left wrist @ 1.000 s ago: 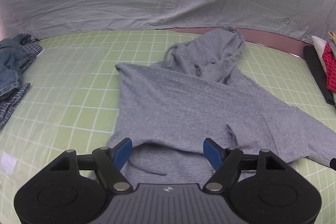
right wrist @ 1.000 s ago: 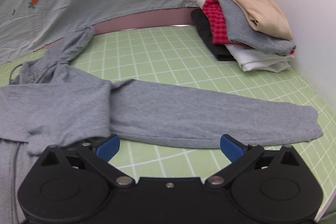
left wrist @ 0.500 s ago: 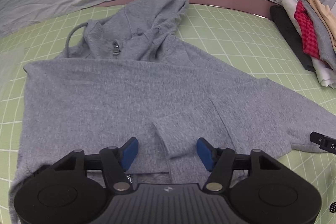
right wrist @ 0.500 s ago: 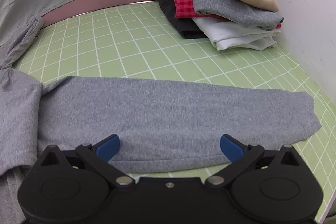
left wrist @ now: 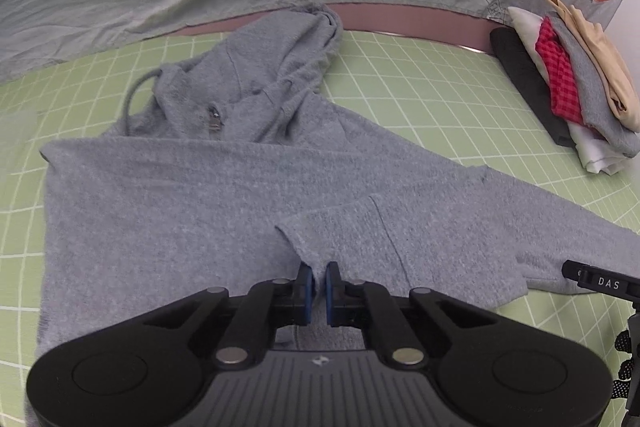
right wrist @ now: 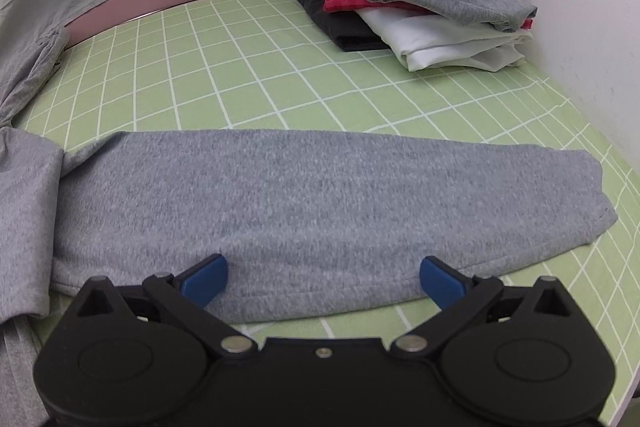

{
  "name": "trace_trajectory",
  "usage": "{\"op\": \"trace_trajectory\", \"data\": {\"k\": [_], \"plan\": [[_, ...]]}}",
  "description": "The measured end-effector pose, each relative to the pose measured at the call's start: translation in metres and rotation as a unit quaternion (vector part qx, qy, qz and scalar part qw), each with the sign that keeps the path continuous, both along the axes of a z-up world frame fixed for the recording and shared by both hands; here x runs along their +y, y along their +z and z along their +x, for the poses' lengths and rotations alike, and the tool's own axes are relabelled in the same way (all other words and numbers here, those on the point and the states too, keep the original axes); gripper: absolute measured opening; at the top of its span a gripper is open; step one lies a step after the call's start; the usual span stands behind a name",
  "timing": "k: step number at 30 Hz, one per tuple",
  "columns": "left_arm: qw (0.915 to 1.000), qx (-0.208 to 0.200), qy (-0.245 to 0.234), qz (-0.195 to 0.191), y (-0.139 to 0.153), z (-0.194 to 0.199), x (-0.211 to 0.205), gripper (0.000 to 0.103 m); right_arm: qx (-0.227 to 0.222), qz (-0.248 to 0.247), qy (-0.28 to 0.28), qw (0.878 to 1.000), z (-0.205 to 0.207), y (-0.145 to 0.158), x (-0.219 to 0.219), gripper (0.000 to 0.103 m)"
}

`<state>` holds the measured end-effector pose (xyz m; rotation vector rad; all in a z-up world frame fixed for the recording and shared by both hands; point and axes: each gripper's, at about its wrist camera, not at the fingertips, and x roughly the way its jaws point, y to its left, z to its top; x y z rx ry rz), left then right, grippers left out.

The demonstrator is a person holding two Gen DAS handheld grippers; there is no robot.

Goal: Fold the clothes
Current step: 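Press the right tool on the laid sleeve to smooth it flat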

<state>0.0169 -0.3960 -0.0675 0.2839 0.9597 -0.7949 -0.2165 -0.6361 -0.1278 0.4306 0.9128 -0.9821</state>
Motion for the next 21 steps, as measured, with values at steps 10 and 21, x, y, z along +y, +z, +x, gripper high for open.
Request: {"op": "trace_trajectory", "data": {"k": [10,21], "plan": [[0.9886,-0.103,0.084,0.071,0.027,0.055,0.063,0.007,-0.002,0.001,0.0,1.0,-0.001,-0.001,0.0,0.103],[0.9803,-0.084,0.146,0.103,0.004,0.071,0.072,0.067,-0.005,0.003,-0.001,1.0,-0.001,-0.002,0.0,0.103]]}}
